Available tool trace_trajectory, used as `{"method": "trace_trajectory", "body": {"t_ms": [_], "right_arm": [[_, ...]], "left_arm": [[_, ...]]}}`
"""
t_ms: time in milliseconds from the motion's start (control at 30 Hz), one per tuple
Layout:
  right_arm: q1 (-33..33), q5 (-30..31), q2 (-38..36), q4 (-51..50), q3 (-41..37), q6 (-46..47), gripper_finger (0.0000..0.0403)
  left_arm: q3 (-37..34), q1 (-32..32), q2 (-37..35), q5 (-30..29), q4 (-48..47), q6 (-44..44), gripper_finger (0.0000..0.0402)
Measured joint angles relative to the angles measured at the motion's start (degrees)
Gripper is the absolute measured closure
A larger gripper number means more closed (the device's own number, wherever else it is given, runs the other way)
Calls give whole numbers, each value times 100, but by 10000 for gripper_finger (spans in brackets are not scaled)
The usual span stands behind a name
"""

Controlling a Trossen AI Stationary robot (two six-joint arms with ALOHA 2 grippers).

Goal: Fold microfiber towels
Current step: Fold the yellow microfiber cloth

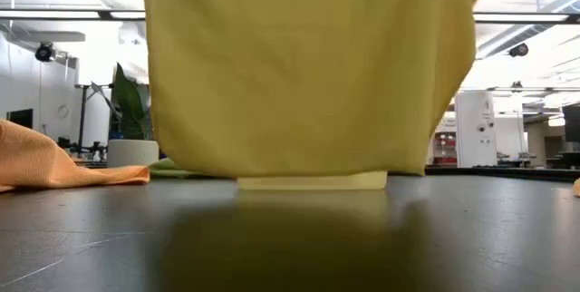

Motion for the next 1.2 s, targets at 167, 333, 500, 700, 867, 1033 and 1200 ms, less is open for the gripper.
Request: {"method": "trace_trajectory", "body": {"t_ms": [167, 333, 500, 700, 867, 1033, 1200], "right_arm": [[445, -24, 132, 631, -501, 508, 394], [780, -840, 305, 1525, -1236, 946, 394], [1005, -1625, 487, 2891, -2011, 1167, 394], [1020, -2963, 691, 4142, -2703, 1678, 394], [1031, -3339, 918, 4242, -2868, 1911, 394], [1030, -3459, 1121, 4433, -2878, 1834, 394], [1021, -3871, 1281, 4936, -2940, 1739, 394]], "left_arm": [[-252, -514, 454, 53, 218, -276, 401], [-280, -933, 1119, 191, 812, -839, 401], [-291, -1150, 1859, 961, 1379, -1078, 401], [-293, -1229, 2347, 1721, 1893, -1797, 401], [-295, -1253, 2639, 2125, 2353, -1902, 401], [-308, -1255, 2873, 2366, 2610, -1938, 401], [-317, -1266, 3171, 2935, 3360, -1963, 401]]}}
